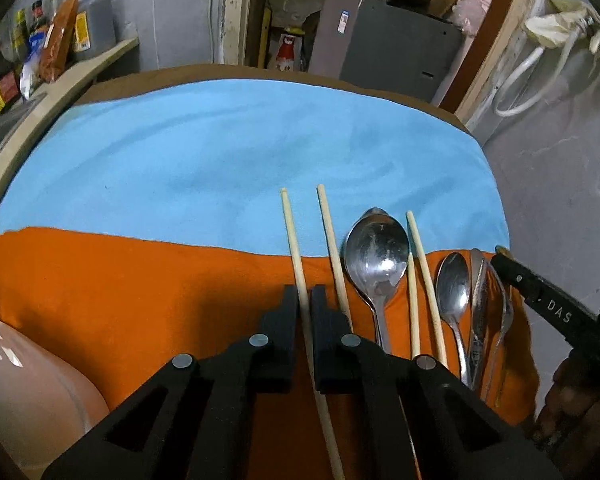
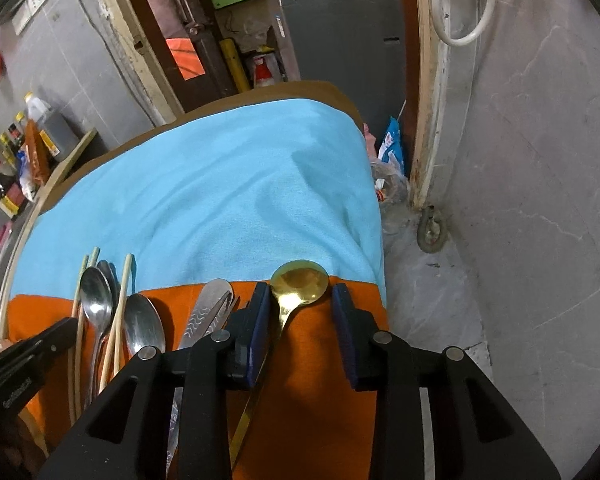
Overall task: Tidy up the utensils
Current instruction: 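Move both grippers down toward the row of utensils on the orange stripe, then grasp a wooden chopstick with the left gripper while the right gripper grasps the gold spoon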
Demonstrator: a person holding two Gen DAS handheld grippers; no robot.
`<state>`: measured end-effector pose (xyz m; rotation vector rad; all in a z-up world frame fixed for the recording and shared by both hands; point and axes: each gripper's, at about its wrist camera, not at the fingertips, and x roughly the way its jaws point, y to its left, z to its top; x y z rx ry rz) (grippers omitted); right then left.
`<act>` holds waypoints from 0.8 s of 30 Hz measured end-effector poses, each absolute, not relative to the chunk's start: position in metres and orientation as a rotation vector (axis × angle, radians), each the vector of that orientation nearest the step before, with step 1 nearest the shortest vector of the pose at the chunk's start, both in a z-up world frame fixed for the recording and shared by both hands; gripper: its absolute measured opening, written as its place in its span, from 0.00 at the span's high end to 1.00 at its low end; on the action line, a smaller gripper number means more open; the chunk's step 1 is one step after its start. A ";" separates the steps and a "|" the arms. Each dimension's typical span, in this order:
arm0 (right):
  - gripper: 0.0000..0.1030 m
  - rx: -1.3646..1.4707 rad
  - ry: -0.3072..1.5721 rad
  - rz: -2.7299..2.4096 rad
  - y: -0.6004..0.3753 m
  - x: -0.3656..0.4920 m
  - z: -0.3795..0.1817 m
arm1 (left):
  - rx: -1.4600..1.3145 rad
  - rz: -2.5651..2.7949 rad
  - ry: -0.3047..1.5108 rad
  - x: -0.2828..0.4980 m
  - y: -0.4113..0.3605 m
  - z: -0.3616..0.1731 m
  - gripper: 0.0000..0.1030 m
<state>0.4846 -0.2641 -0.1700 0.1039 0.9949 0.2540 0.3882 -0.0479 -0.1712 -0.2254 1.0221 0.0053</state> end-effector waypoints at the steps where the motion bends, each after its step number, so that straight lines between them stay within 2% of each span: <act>1: 0.75 0.112 0.995 0.260 -0.266 0.485 -0.170 | -0.244 -0.001 1.023 0.389 -0.044 -0.170 0.98; 3: 0.78 0.147 0.996 0.271 -0.273 0.484 -0.170 | -0.280 -0.027 1.009 0.385 -0.040 -0.168 0.98; 5: 0.91 0.188 0.984 0.272 -0.281 0.483 -0.169 | -0.289 -0.049 0.986 0.379 -0.040 -0.164 0.98; 6: 0.93 0.209 0.979 0.281 -0.284 0.481 -0.168 | -0.286 -0.059 0.974 0.375 -0.042 -0.161 0.98; 14: 0.97 0.290 0.966 0.344 -0.293 0.457 -0.165 | -0.308 -0.091 0.940 0.356 -0.047 -0.149 0.98; 24: 0.99 0.343 0.823 0.406 -0.288 0.413 -0.142 | -0.365 -0.222 0.713 0.315 -0.039 -0.113 0.98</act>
